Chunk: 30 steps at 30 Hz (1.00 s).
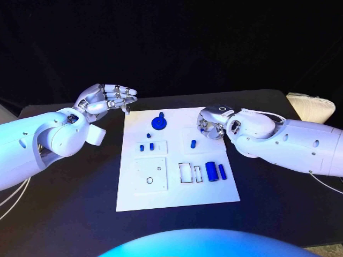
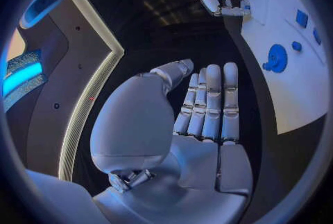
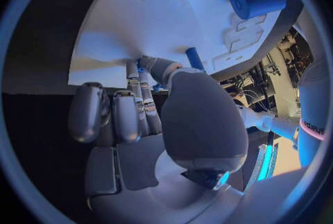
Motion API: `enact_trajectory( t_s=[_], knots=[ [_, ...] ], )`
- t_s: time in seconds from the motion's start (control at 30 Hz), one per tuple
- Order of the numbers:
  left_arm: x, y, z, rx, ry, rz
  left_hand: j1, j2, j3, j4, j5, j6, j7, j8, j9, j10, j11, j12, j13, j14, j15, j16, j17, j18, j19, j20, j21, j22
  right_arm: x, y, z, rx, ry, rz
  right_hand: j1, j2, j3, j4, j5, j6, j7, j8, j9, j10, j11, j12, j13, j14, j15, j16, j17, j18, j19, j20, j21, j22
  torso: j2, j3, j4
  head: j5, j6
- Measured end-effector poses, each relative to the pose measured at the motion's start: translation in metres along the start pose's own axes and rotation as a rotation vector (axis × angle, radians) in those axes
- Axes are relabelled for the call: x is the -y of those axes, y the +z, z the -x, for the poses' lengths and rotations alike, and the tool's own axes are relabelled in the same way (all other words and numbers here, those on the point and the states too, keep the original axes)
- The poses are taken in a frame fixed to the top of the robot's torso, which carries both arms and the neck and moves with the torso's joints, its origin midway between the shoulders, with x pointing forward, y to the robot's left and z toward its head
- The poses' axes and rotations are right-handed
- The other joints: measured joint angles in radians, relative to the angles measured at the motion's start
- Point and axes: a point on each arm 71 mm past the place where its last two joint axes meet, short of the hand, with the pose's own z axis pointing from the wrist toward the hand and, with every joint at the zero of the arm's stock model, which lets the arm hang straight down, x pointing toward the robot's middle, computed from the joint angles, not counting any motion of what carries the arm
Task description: Assemble the parts on the task board
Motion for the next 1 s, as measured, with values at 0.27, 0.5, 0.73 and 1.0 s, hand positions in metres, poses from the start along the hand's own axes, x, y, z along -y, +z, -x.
enact_trajectory(
  t_s=[0.27, 0.5, 0.73, 1.0],
  knots=[
    [0.0, 0.0, 0.001, 0.008, 0.0, 0.0, 0.0, 0.0, 0.0, 0.0, 0.0, -0.004, 0.003, 0.0, 0.0, -0.007, 0.0, 0.0, -0.001, 0.0, 0.0, -0.004, -0.001, 0.0, 0.0, 0.0, -0.004, -0.001, -0.003, -0.001, -0.002, 0.026, -0.01, -0.005, -0.001, 0.001, 0.023, -0.026, 0.033, 0.0, 0.0, 0.015, 0.02, 0.005, 0.005, 0.0, 0.007, 0.001, -0.007, 0.0, -0.008, 0.0, 0.003, -0.003, 0.016, 0.024, 0.0, 0.0, 0.0006, 0.001, 0.0],
    [0.0, 0.0, 0.002, 0.012, 0.0, 0.0, 0.0, 0.0, -0.003, 0.003, 0.0, -0.003, 0.003, 0.0, -0.001, -0.007, 0.0, 0.0, -0.002, 0.0, 0.0, -0.004, -0.001, 0.0, 0.004, 0.004, -0.004, -0.001, -0.004, -0.004, -0.004, 0.059, -0.006, -0.015, -0.002, 0.003, 0.027, -0.03, 0.033, 0.0, 0.0, 0.015, 0.023, 0.007, 0.008, -0.004, 0.005, 0.001, -0.006, 0.0, -0.007, 0.0, 0.003, -0.003, 0.024, 0.03, 0.0, 0.0009, 0.0013, 0.004, 0.001],
    [0.0, -0.001, 0.003, 0.016, 0.001, 0.001, 0.0, 0.0, -0.003, 0.003, 0.0, -0.004, 0.003, 0.0, -0.001, -0.011, 0.004, 0.0, -0.002, 0.0, 0.0, -0.004, -0.001, 0.0, 0.003, 0.004, -0.004, -0.002, -0.005, -0.008, -0.001, 0.095, 0.004, -0.019, -0.002, 0.002, 0.031, -0.034, 0.033, -0.001, 0.0, 0.015, 0.027, 0.007, 0.008, -0.006, 0.004, 0.001, -0.006, 0.004, -0.005, 0.0, 0.007, -0.007, 0.035, 0.041, 0.0, 0.0009, 0.0006, 0.008, 0.0],
    [-0.001, -0.001, 0.004, 0.019, 0.001, 0.002, 0.0, 0.0, -0.003, 0.003, 0.0, -0.003, 0.003, 0.0, -0.001, -0.014, 0.0, 0.0, -0.002, 0.0, 0.0, -0.004, -0.002, 0.0, 0.003, 0.004, -0.004, -0.002, -0.004, -0.014, 0.015, 0.163, 0.018, -0.017, -0.002, 0.002, 0.034, -0.033, 0.032, -0.002, -0.001, 0.019, 0.029, 0.01, 0.01, -0.003, 0.004, 0.001, -0.006, 0.004, -0.005, -0.011, 0.007, -0.007, 0.042, 0.051, 0.0, 0.0008, -0.0006, 0.01, 0.001]
  ],
)
